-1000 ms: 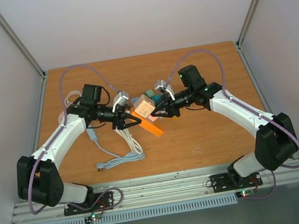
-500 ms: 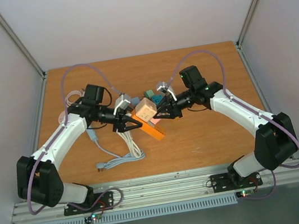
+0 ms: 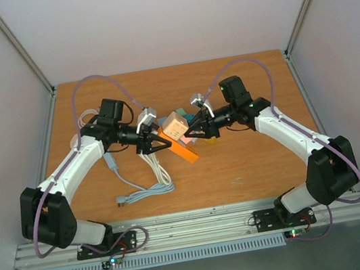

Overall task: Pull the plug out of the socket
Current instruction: Remove the plug from the socket.

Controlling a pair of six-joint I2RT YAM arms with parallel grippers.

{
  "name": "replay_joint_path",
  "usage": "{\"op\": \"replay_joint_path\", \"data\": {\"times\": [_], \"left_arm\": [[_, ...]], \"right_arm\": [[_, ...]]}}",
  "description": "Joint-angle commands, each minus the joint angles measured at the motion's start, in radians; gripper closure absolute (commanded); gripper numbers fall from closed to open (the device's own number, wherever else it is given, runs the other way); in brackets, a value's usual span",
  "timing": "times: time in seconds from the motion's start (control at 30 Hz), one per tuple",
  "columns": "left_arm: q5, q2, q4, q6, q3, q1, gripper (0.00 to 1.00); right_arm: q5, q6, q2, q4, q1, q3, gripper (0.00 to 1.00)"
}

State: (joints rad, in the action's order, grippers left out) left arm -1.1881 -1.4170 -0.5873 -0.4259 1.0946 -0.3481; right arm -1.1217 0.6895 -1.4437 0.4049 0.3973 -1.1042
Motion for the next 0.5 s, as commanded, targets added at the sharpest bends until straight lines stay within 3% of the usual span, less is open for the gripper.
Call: {"op": "replay_joint_path", "data": {"times": [0.0, 0.47], "left_arm": [[0.050, -0.026, -0.028, -0.013, 0.041, 0.019, 1.00], [-0.034, -0.009, -0.202, -0.232, 0.063, -0.031, 1.00]], "right_arm": [[0.064, -0.026, 0.045, 0.010, -0.036, 0.005, 0.99], [-0.059, -0.058, -0.022, 0.052, -0.067, -0.035, 0.99]]}}
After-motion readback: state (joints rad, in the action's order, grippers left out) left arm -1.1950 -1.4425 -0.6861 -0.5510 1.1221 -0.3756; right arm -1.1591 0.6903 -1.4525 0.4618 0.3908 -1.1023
